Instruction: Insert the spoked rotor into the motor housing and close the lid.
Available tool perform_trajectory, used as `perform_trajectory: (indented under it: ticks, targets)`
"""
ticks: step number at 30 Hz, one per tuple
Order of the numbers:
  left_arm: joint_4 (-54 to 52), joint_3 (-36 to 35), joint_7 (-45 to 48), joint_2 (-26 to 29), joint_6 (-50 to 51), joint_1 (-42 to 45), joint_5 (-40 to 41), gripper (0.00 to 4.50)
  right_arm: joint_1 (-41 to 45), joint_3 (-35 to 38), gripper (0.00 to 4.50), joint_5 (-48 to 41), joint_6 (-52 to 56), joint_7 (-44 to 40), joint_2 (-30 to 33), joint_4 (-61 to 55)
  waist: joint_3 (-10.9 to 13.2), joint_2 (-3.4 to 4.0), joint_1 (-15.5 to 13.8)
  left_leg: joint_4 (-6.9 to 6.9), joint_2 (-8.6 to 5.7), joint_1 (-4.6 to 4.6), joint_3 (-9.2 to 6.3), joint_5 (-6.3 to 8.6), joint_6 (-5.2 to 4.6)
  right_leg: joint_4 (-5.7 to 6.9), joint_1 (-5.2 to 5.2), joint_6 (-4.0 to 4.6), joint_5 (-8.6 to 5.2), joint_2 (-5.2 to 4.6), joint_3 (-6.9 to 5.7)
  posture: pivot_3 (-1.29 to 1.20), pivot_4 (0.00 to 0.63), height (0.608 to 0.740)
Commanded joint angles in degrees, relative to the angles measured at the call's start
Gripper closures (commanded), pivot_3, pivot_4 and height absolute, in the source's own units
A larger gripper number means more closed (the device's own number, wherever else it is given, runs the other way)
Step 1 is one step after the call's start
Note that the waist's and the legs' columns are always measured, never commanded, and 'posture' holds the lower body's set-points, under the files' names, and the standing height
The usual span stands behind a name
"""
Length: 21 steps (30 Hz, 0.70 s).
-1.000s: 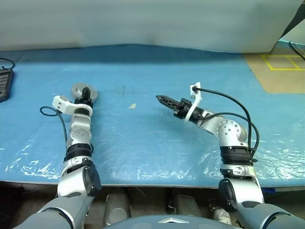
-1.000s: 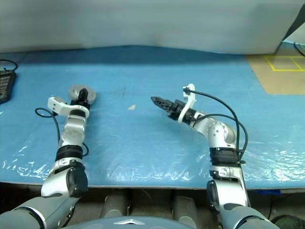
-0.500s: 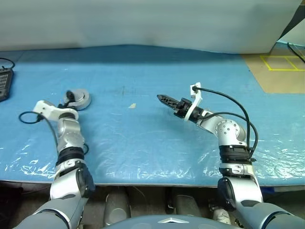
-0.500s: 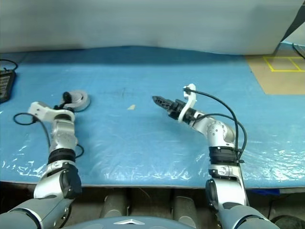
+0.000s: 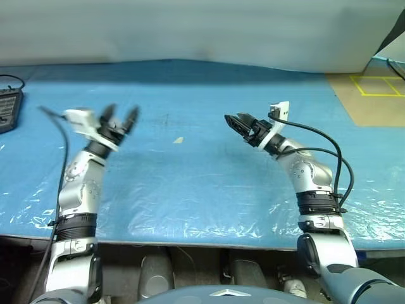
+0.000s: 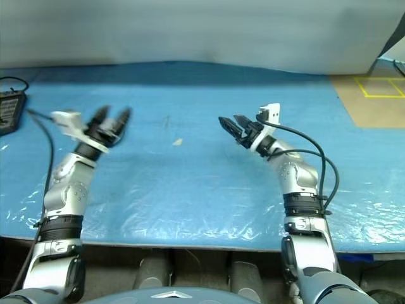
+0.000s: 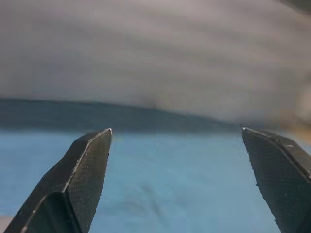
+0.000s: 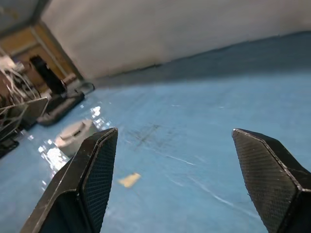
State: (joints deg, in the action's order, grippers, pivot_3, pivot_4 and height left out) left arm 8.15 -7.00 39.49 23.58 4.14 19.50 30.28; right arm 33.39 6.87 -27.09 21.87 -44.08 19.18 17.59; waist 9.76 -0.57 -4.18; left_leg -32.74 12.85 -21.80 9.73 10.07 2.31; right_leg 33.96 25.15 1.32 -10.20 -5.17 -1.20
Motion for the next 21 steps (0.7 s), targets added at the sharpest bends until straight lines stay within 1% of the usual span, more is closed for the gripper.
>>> perform_trajectory:
  ticks: [1, 2, 5, 12, 14, 17, 21]
  targets:
    - [-2.22, 4.24, 6.94, 3.61, -0.94, -0.95, -4.59, 0.05, 0.03, -2.57, 0.6, 4.9, -7.44, -4.79, 3.55, 1.06, 0.0, 0.0, 0.42, 0.0, 0.02, 0.0, 0.0, 0.0, 0.0, 0.02, 0.02, 0.0, 0.0, 0.03, 0.01, 0.0, 0.15, 0.74]
    - [-1.99, 5.45, 8.53, 4.35, -1.66, -1.27, -5.92, 0.05, -0.04, -3.33, 0.6, 6.52, -9.94, -5.87, 4.66, 1.67, 0.0, 0.01, 0.48, 0.0, 0.03, 0.02, 0.0, 0.0, 0.0, 0.06, 0.04, 0.01, 0.0, 0.04, 0.03, 0.0, 0.15, 0.74]
    - [0.1, 7.52, 11.62, 4.86, -3.19, -1.44, -8.2, 0.0, 0.18, -5.43, 0.02, 11.37, -17.32, -7.88, 7.31, 4.97, 0.0, 0.02, 0.5, -0.02, 0.01, 0.13, 0.08, 0.0, -0.01, 0.2, 0.05, 0.04, -0.02, 0.02, 0.12, 0.0, 0.15, 0.74]
    - [4.33, 9.45, 15.47, 3.17, -4.69, -0.4, -10.48, 0.0, -1.72, -6.67, 0.02, 11.36, -18.46, -12.85, 7.91, 3.89, 0.01, 0.02, 0.29, -0.14, -0.01, 0.26, 0.21, 0.03, -0.05, 0.52, 0.07, 0.09, -0.06, 0.01, 0.29, 0.0, 0.15, 0.74]
    - [4.84, 9.74, 16.29, 2.68, -5.13, -0.16, -10.91, 0.0, -2.65, -6.84, 0.02, 12.09, -19.82, -12.83, 7.92, 3.68, 0.01, 0.02, 0.26, -0.19, 0.01, 0.29, 0.21, 0.03, -0.06, 0.6, 0.07, 0.11, -0.07, 0.02, 0.31, 0.0, 0.15, 0.74]
    - [5.77, 9.44, 16.21, 1.75, -5.44, 0.47, -11.25, 0.0, -2.88, -6.09, 0.02, 13.57, -22.75, -10.16, 7.48, 4.64, 0.01, 0.02, 0.29, -0.23, -0.01, 0.3, 0.21, 0.08, -0.13, 0.65, 0.08, 0.12, -0.08, 0.01, 0.34, 0.0, 0.15, 0.74]
    - [6.62, 7.79, 16.15, 0.95, -5.69, 2.24, -10.37, 0.0, -3.5, -6.95, 0.02, 14.16, -21.05, -11.19, 8.6, 4.41, 0.01, 0.02, 0.29, -0.25, -0.02, 0.33, 0.23, 0.08, -0.14, 0.69, 0.09, 0.11, -0.08, 0.01, 0.4, 0.0, 0.15, 0.74]
